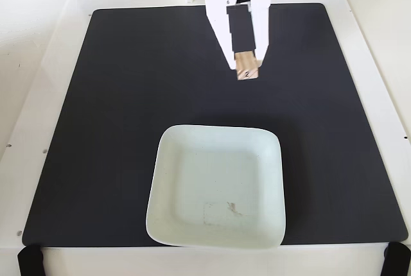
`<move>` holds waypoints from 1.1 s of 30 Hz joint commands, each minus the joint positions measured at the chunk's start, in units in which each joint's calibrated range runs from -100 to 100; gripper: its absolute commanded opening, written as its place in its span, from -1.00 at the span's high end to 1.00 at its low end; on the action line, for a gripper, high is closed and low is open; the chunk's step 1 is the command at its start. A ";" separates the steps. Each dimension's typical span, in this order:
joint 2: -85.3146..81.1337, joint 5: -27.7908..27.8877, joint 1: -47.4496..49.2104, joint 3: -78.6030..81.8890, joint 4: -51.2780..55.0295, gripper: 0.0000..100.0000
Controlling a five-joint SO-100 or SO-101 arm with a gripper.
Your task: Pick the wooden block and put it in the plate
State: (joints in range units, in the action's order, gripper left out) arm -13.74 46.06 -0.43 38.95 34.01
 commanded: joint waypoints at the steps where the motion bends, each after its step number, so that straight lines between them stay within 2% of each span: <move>1: 5.35 0.39 -4.38 -7.60 -4.10 0.98; 12: 24.84 0.12 -11.77 -34.41 -4.19 0.98; 26: 44.59 0.07 -13.00 -57.17 -4.63 0.98; 33: 49.08 0.07 -13.00 -62.75 -4.63 0.98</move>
State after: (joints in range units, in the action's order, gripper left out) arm 35.69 46.17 -12.99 -20.33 30.10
